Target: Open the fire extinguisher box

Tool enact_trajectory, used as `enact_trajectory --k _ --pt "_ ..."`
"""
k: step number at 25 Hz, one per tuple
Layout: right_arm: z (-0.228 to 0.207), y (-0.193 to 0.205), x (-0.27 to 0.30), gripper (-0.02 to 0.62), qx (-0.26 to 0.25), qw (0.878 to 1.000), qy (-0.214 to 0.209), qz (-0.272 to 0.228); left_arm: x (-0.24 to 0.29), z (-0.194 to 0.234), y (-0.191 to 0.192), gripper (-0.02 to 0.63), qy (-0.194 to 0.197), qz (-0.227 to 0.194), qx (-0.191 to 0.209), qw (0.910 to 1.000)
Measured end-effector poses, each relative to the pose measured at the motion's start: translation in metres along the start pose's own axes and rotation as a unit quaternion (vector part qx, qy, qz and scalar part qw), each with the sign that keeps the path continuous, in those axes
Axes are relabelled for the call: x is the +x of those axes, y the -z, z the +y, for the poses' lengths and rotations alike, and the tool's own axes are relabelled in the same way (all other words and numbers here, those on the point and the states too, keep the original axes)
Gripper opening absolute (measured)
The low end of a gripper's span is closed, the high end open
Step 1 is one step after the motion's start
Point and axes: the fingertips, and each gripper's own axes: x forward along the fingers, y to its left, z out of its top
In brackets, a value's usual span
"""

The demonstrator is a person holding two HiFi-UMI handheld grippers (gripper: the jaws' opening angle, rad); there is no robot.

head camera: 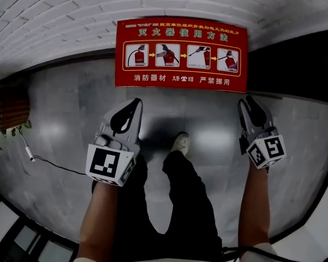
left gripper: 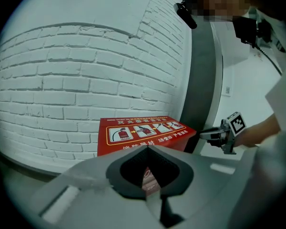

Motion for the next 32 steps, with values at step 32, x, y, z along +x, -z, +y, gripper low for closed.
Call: enact_trajectory --k 32 --pt "-0.043 -0.246 0.045 0.072 0.015 0.992 0.043 -0.120 -0.018 0.024 -0.127 0.005 -0.019 -0.035 0.040 0.9984"
